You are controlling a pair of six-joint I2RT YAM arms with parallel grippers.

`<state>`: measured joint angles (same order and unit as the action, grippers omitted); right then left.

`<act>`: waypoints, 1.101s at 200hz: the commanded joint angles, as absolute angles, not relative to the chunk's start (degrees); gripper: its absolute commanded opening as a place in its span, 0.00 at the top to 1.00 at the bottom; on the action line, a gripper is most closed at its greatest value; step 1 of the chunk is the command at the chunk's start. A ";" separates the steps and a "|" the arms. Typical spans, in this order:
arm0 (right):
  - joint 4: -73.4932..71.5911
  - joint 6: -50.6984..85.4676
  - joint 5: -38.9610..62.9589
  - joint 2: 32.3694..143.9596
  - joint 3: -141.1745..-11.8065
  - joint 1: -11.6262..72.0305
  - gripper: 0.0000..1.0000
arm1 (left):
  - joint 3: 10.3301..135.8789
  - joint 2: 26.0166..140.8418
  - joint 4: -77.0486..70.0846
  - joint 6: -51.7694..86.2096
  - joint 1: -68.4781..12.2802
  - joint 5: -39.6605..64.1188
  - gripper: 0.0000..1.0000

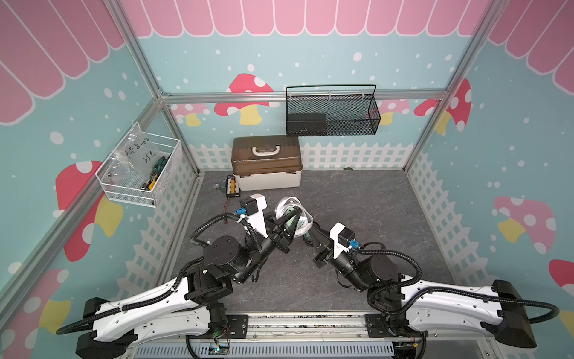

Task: Pack away charging kits
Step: Zip the zipper on the storage bag.

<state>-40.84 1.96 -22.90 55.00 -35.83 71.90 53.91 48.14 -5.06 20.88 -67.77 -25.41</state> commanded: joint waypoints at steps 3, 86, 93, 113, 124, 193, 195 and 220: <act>-36.22 -1.82 -22.31 52.66 -38.44 69.77 1.00 | 54.23 45.62 0.61 21.94 -67.41 -20.20 1.00; -27.33 -5.32 -16.23 49.00 -40.00 63.93 1.00 | 60.33 50.45 17.80 23.89 -64.29 -9.77 1.00; -26.94 -5.49 -15.71 48.90 -40.00 63.41 1.00 | 60.44 50.49 18.57 24.17 -63.57 -8.56 1.00; -25.80 -6.60 -13.23 48.80 -40.49 62.45 1.00 | 61.02 51.33 20.86 24.87 -60.54 -4.21 1.00; -25.24 -7.52 -12.16 48.96 -41.05 62.41 1.00 | 61.83 52.44 22.77 24.90 -59.16 -1.88 1.00; -20.49 -11.81 -11.97 51.30 -47.60 60.64 1.00 | 64.04 59.39 29.27 21.41 -58.29 6.67 1.00; -20.42 -11.92 -12.07 51.32 -47.74 60.58 1.00 | 63.89 59.43 29.40 21.39 -58.28 6.61 1.00; -19.54 -12.74 -12.11 51.38 -49.08 59.43 1.00 | 63.14 60.00 29.60 20.80 -58.28 7.86 1.00</act>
